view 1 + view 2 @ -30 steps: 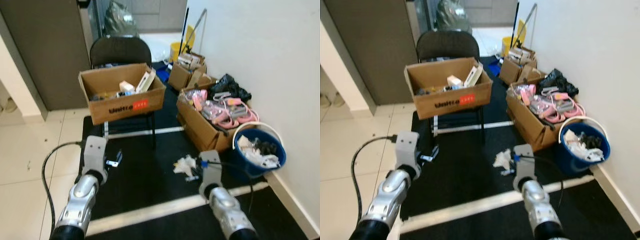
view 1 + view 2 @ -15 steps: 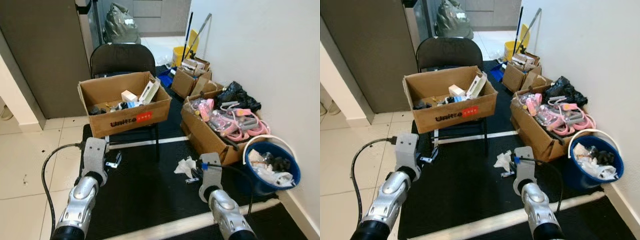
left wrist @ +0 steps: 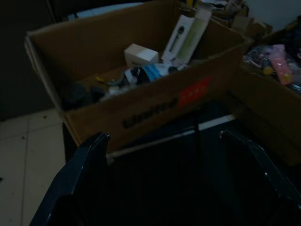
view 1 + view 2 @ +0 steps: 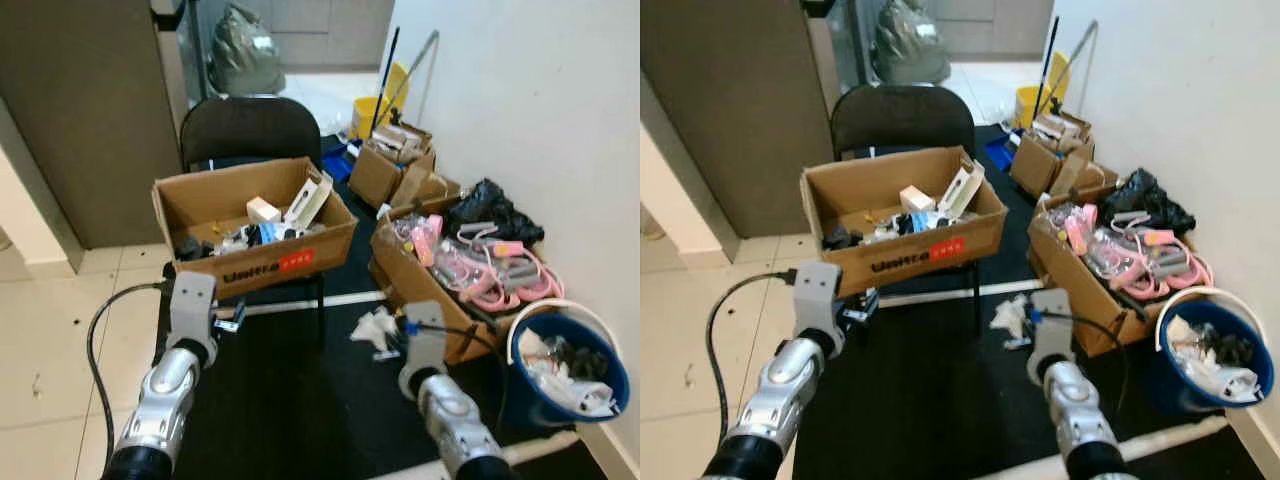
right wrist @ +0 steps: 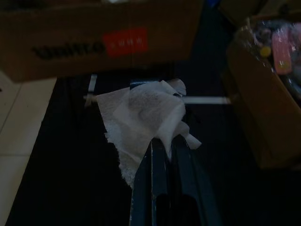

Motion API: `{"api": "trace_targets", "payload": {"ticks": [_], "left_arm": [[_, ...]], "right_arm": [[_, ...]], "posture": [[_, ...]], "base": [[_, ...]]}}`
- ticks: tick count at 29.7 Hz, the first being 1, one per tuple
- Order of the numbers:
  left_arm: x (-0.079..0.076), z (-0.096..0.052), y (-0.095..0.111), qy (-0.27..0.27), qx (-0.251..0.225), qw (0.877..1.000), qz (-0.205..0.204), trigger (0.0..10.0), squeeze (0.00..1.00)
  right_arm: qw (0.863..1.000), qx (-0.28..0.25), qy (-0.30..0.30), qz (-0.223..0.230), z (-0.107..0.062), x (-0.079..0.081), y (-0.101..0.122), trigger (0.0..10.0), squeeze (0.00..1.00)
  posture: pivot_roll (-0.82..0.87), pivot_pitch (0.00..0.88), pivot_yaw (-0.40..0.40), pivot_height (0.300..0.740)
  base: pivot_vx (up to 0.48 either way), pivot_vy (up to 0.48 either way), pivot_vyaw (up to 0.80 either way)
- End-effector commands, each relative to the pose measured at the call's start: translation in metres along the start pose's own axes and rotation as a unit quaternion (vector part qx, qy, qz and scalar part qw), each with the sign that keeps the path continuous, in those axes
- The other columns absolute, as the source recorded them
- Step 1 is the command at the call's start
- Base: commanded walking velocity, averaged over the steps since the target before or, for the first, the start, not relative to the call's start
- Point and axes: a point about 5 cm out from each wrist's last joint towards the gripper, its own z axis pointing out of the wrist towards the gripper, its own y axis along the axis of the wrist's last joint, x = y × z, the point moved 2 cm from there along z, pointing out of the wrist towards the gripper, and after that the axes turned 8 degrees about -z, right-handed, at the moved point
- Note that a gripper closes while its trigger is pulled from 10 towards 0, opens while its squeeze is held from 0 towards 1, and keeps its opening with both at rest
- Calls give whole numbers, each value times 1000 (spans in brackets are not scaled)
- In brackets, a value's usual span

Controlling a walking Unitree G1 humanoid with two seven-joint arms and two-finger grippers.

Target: Picking trash to rubbish bin

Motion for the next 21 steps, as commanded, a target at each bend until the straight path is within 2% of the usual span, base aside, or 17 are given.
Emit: {"api": "trace_targets", "payload": {"ticks": [1, 21], "left_arm": [[-1, -2, -6, -1, 11, 1000, 3, 10000, 0], [-2, -1, -4, -3, 6, 1000, 8, 10000, 0]], "right_arm": [[1000, 0, -10, 4, -1, -4, -1, 10000, 0], [1000, -10, -12, 8, 3, -4, 5, 10000, 0]], "posture": [[-67, 97, -6, 740], [-60, 95, -12, 740]], "base": [[412, 0, 0], [411, 0, 0]]}}
